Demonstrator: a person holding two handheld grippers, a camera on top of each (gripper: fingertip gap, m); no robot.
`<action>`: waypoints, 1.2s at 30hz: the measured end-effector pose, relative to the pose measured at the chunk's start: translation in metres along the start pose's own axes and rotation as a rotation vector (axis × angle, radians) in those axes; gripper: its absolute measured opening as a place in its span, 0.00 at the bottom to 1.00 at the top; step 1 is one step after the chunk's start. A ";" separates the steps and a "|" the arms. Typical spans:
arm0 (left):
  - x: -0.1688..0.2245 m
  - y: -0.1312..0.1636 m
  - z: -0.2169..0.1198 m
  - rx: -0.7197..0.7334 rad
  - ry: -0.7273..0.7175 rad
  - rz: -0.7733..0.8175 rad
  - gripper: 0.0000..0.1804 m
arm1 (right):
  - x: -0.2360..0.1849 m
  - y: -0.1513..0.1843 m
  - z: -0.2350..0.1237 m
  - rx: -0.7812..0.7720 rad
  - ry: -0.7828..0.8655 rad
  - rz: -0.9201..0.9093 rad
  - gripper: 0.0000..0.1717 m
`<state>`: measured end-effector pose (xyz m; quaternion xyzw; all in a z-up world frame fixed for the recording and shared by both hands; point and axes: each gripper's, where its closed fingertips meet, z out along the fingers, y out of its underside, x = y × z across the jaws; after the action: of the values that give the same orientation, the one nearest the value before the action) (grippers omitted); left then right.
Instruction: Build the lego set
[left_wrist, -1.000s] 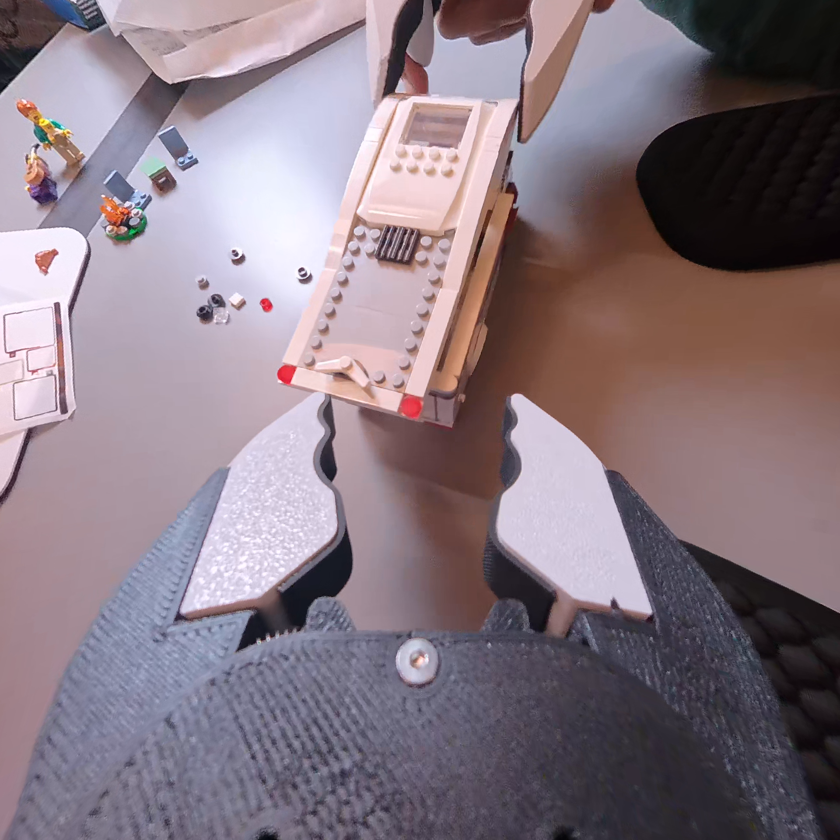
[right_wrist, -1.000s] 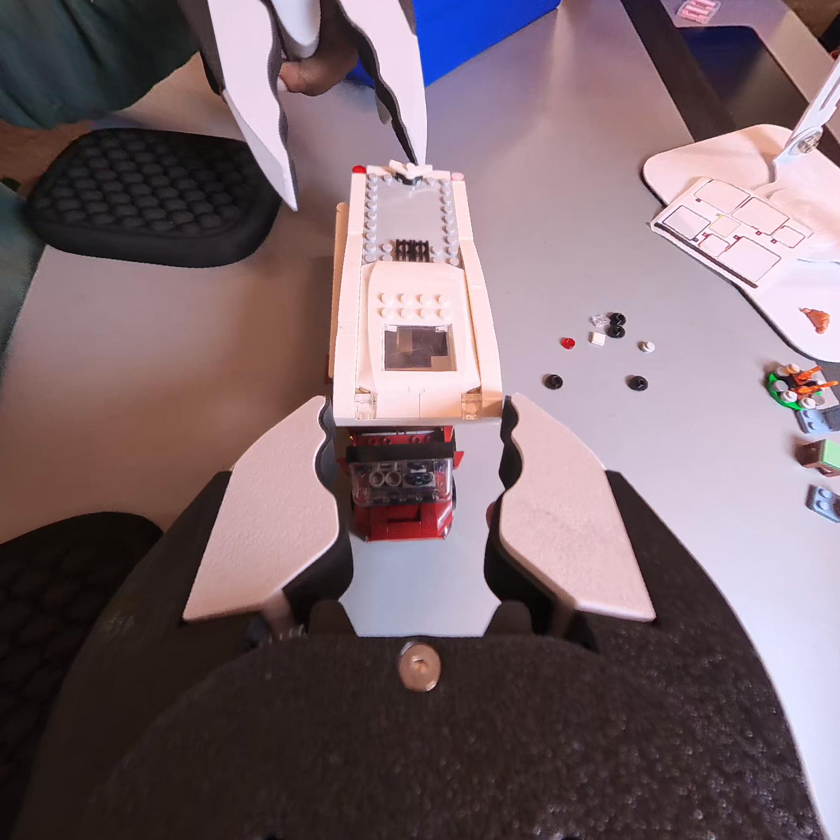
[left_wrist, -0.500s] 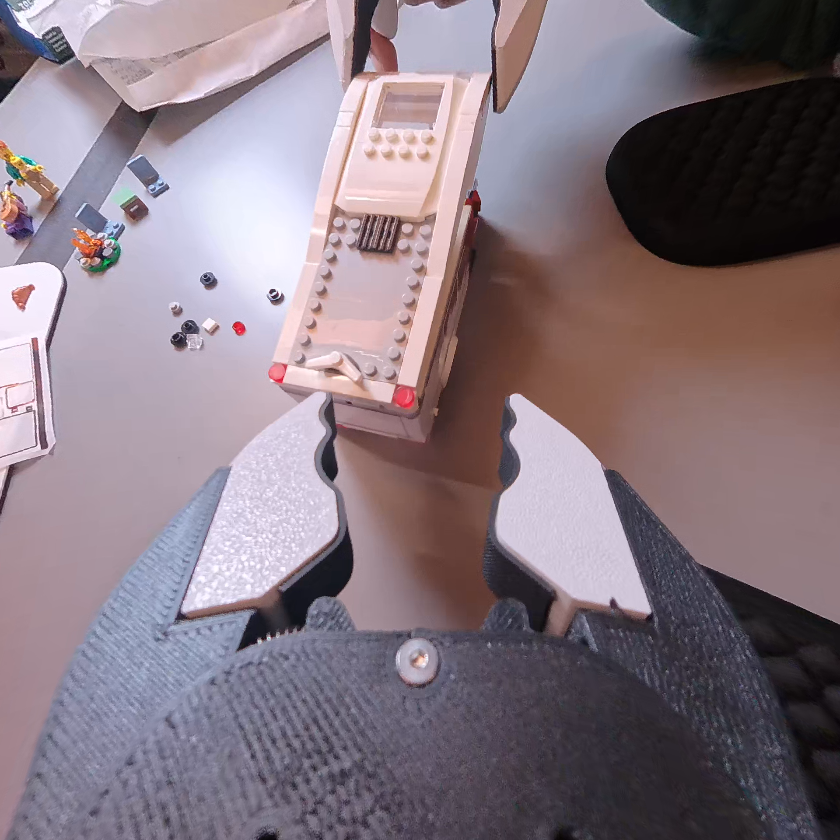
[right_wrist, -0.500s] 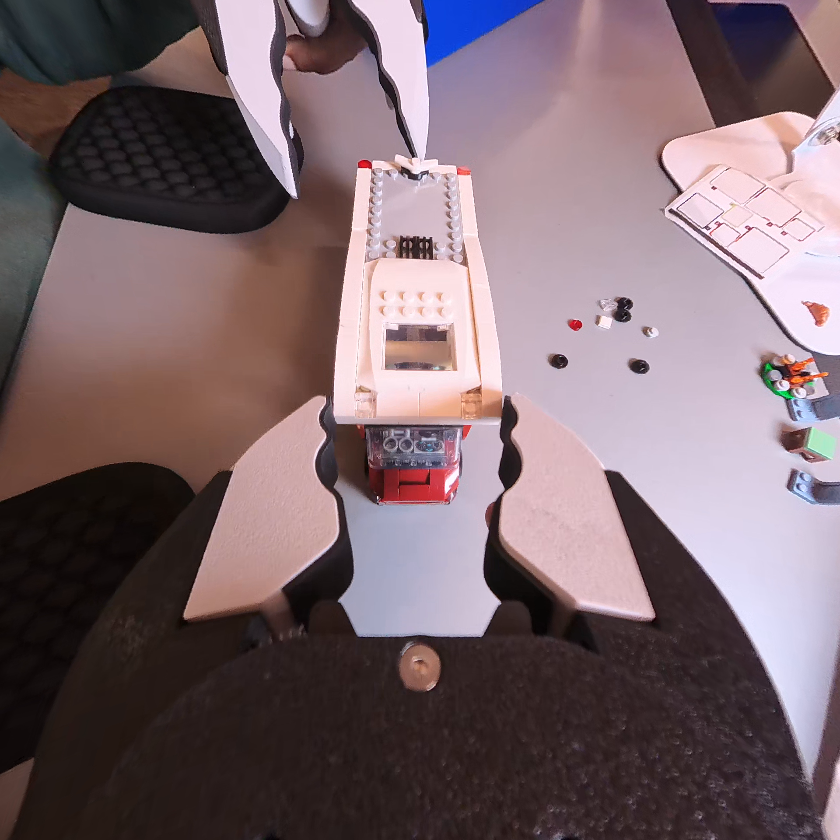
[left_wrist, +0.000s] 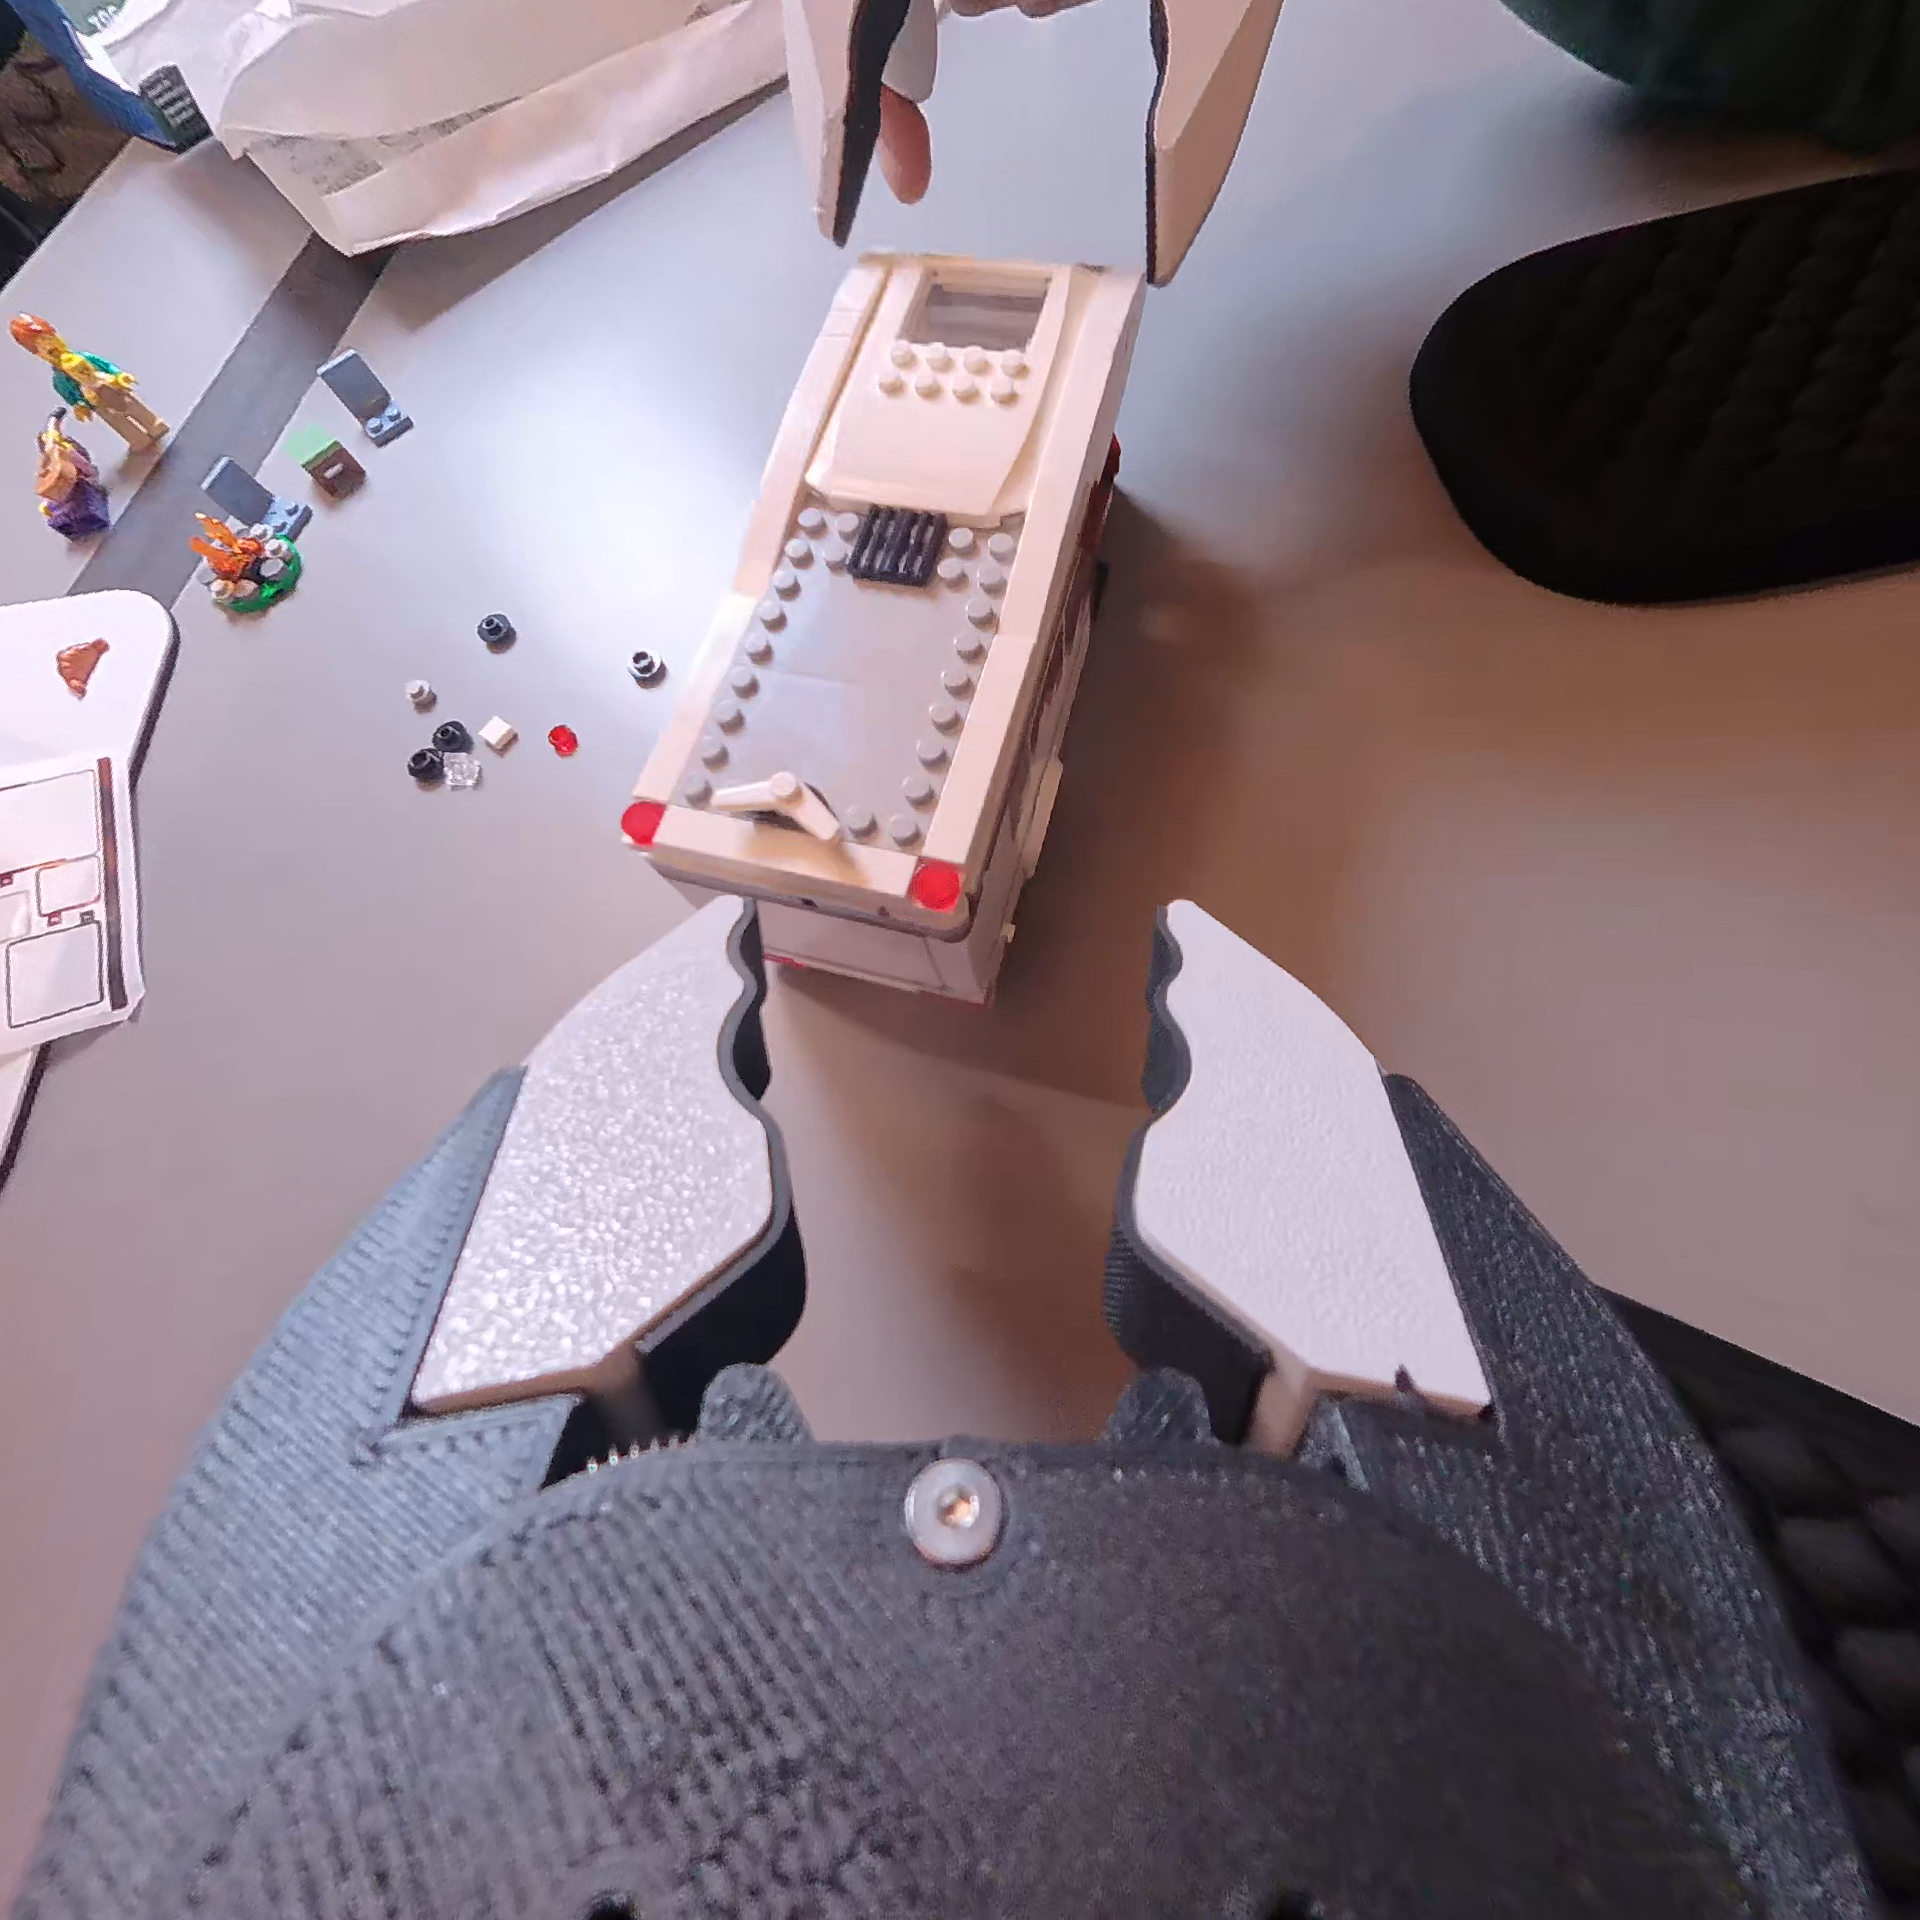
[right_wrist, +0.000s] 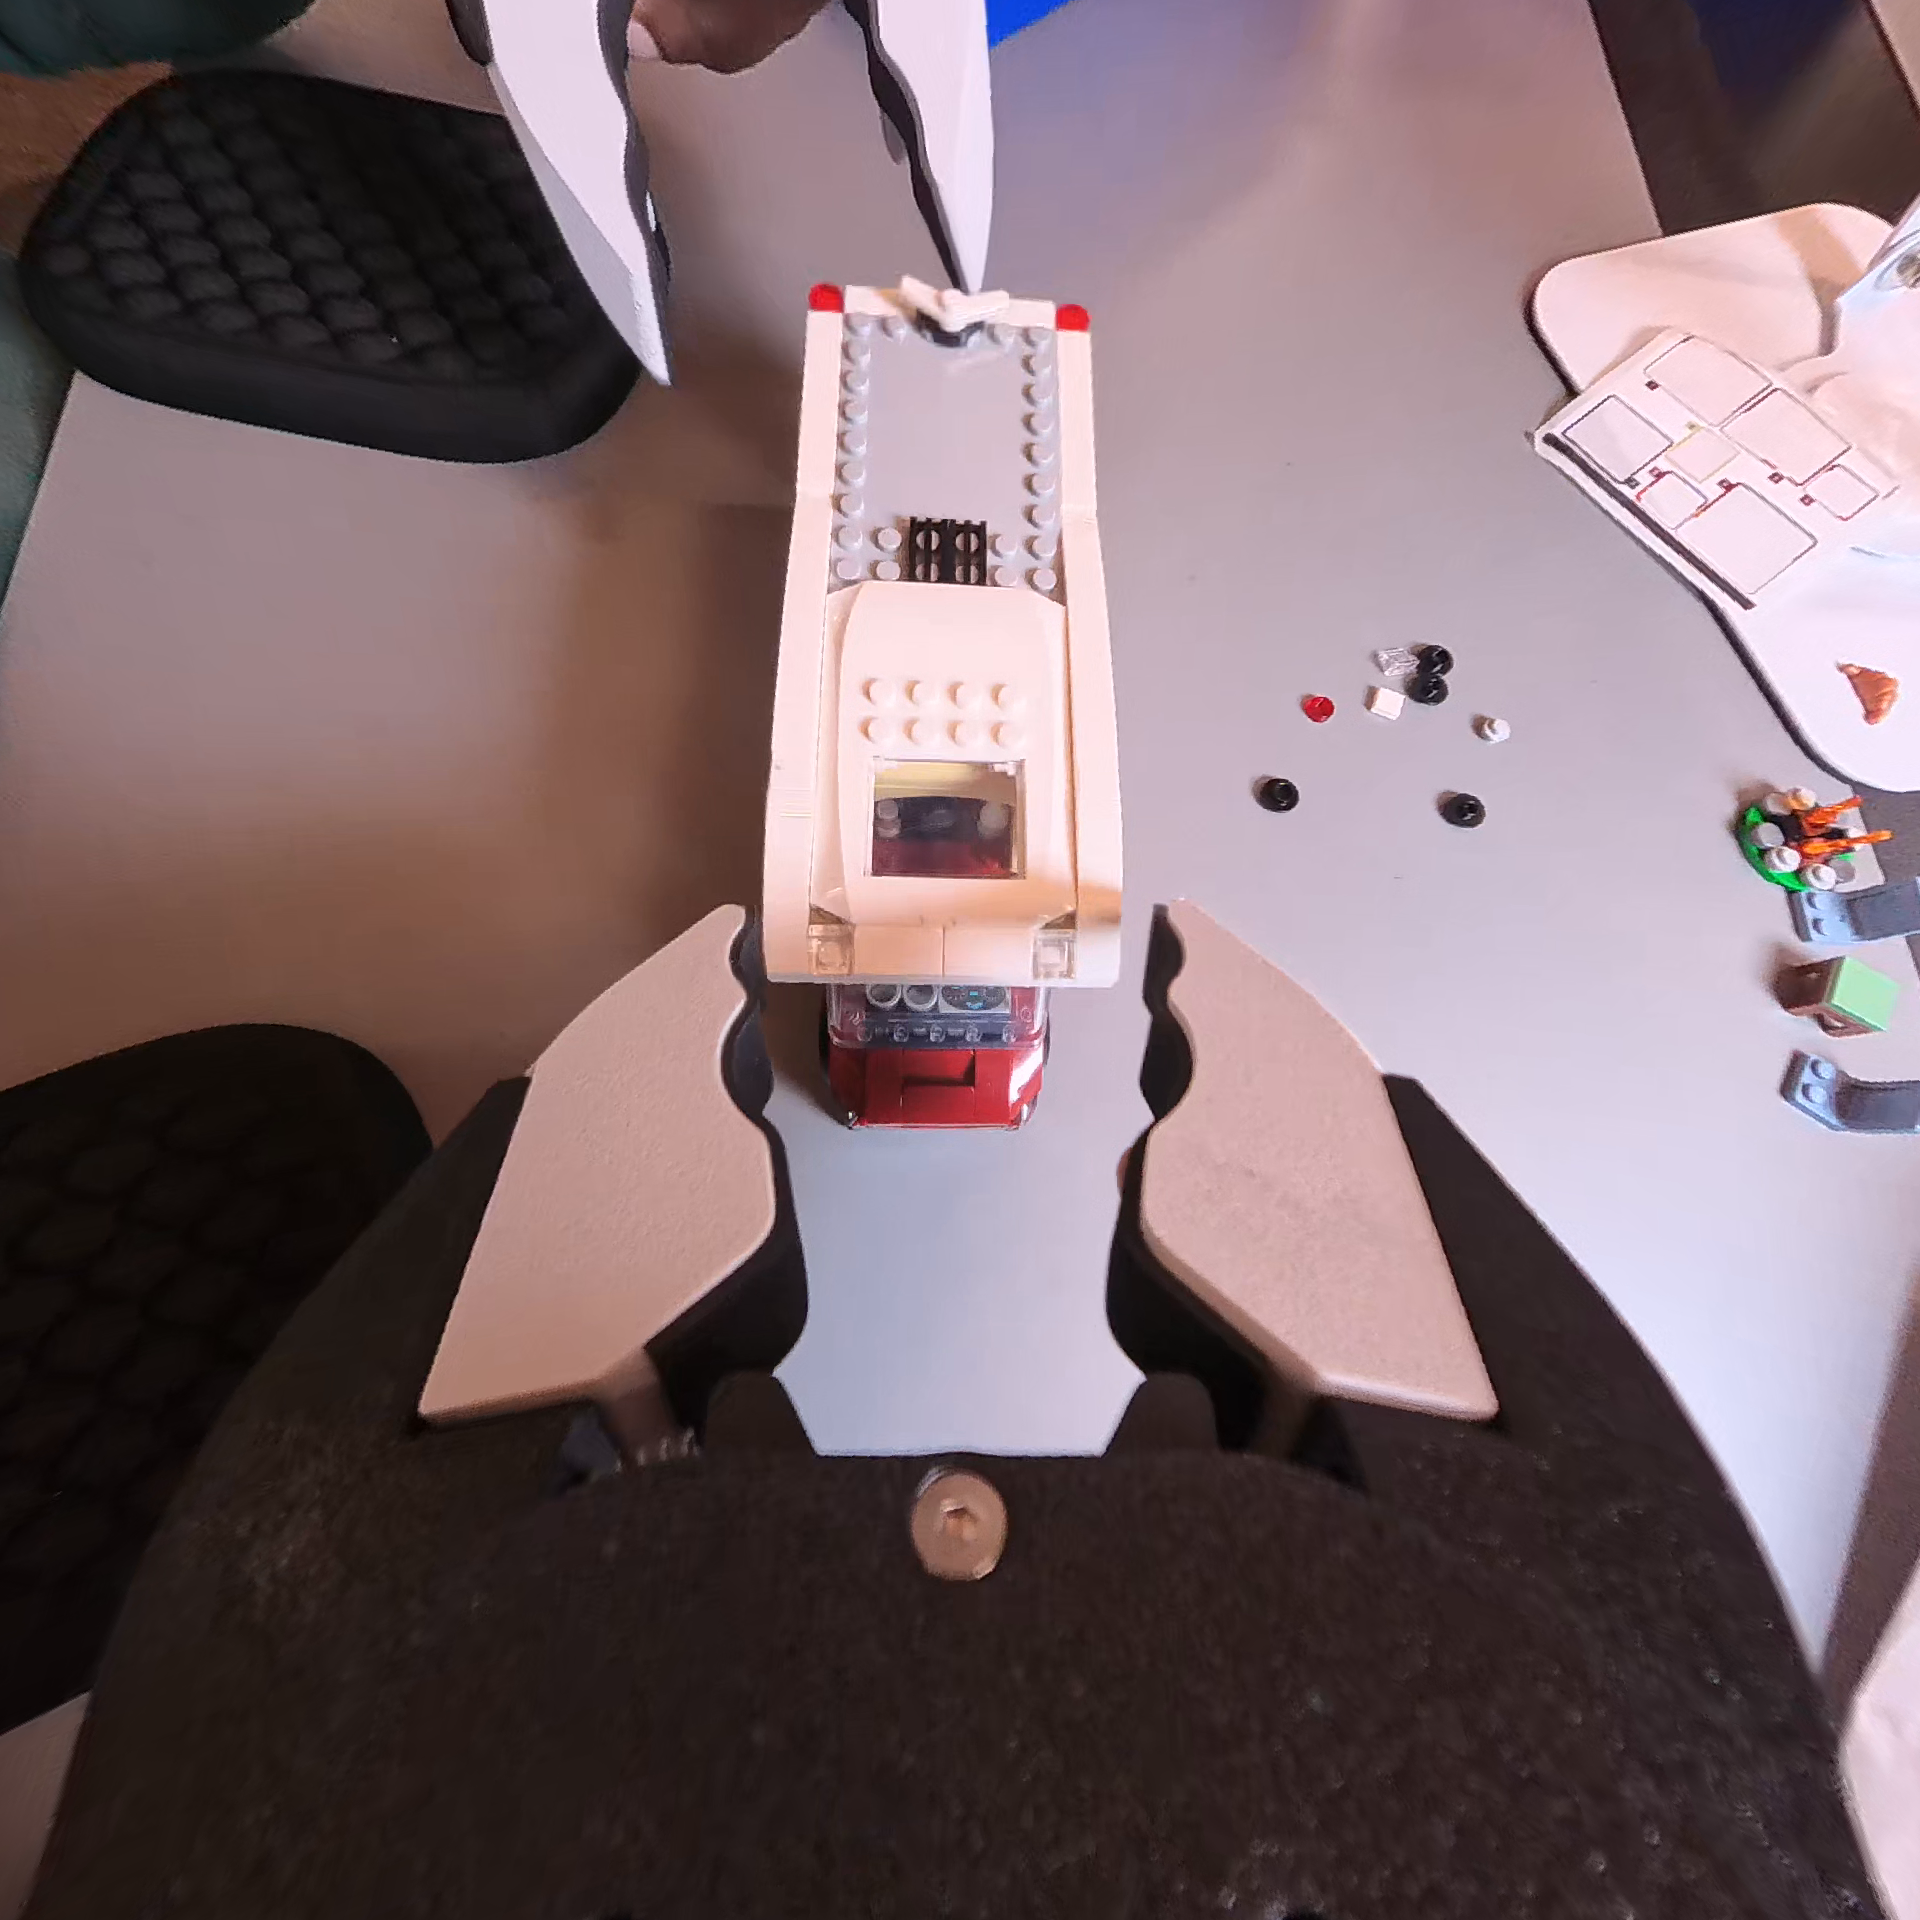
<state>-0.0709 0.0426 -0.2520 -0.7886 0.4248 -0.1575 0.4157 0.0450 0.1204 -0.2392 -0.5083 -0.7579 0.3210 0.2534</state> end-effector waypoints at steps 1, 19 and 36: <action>-0.001 -0.001 0.000 0.008 -0.003 -0.006 0.39 | 0.000 0.000 0.000 -0.002 0.001 -0.002 0.41; -0.019 -0.013 -0.001 0.259 0.030 -0.135 0.40 | 0.002 0.006 0.012 -0.017 0.003 0.007 0.49; -0.016 0.010 0.020 0.260 0.041 -0.170 0.47 | 0.002 0.007 0.022 -0.014 0.002 0.005 0.49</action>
<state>-0.0736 0.0625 -0.2701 -0.7580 0.3411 -0.2618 0.4905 0.0333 0.1188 -0.2584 -0.5124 -0.7584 0.3158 0.2500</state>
